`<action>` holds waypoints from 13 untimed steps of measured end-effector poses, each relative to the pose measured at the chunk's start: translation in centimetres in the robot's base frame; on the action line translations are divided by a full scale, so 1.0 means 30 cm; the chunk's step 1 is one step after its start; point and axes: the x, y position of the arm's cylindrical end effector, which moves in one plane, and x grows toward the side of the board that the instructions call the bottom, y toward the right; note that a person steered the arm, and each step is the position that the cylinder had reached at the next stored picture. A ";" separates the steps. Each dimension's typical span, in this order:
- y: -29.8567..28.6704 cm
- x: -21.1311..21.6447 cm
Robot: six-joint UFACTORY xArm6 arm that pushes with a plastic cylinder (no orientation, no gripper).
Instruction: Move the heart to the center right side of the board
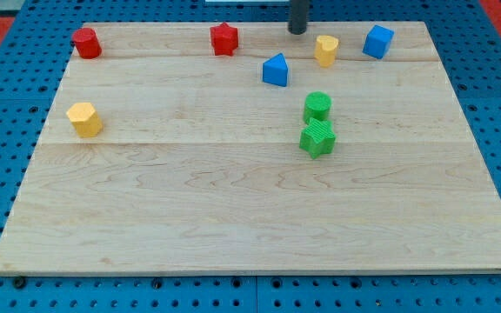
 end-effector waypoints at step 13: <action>0.155 0.924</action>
